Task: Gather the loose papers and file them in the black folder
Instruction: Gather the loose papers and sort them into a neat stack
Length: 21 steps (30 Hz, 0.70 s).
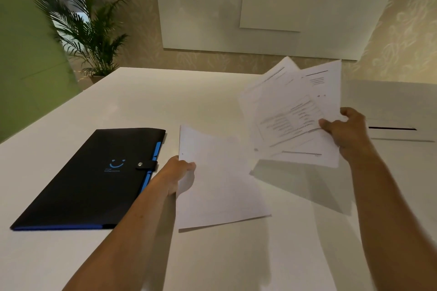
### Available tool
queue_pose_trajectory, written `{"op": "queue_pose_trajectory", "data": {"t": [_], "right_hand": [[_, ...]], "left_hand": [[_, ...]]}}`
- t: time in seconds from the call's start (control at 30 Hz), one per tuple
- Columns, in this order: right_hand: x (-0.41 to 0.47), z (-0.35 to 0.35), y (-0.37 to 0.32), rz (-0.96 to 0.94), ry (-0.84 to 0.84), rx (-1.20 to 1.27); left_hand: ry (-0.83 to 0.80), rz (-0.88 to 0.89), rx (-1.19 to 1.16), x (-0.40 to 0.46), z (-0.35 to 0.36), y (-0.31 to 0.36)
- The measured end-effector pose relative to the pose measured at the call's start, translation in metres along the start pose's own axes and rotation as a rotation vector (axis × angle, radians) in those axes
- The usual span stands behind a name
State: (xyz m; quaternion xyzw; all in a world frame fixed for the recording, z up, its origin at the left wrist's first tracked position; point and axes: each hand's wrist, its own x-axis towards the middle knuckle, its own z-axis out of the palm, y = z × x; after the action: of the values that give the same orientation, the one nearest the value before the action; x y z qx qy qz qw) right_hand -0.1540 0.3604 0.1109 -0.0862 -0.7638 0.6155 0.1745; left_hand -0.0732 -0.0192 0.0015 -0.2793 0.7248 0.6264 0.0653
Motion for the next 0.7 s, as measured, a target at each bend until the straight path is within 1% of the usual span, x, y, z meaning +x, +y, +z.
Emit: {"op": "queue_pose_trajectory", "data": {"t": [0.1, 0.2, 0.37, 0.43, 0.5, 0.57, 0.63, 0.7], "right_hand": [[-0.009, 0.004, -0.003, 0.09, -0.05, 0.164], [-0.028, 0.024, 0.005, 0.162, -0.157, 0.197], [-0.068, 0.064, 0.037, 0.239, -0.346, 0.186], [-0.08, 0.074, 0.049, 0.278, -0.446, 0.192], [-0.088, 0.081, 0.057, 0.296, -0.551, 0.162], [-0.092, 0.086, 0.063, 0.301, -0.644, 0.124], [-0.094, 0.089, 0.066, 0.312, -0.716, 0.098], [-0.093, 0.091, 0.068, 0.321, -0.738, 0.09]], "left_hand": [[-0.041, 0.014, -0.021, 0.002, -0.003, -0.003], [-0.041, 0.006, -0.061, 0.004, -0.002, -0.003], [0.041, -0.038, -0.087, -0.004, 0.003, 0.004], [0.09, -0.056, -0.083, -0.008, 0.003, 0.008], [0.126, -0.028, -0.112, -0.011, 0.004, 0.011], [0.099, -0.042, -0.2, -0.021, 0.006, 0.016], [0.021, -0.09, -0.262, -0.03, 0.006, 0.018], [-0.056, -0.083, -0.285, -0.031, 0.006, 0.018]]}}
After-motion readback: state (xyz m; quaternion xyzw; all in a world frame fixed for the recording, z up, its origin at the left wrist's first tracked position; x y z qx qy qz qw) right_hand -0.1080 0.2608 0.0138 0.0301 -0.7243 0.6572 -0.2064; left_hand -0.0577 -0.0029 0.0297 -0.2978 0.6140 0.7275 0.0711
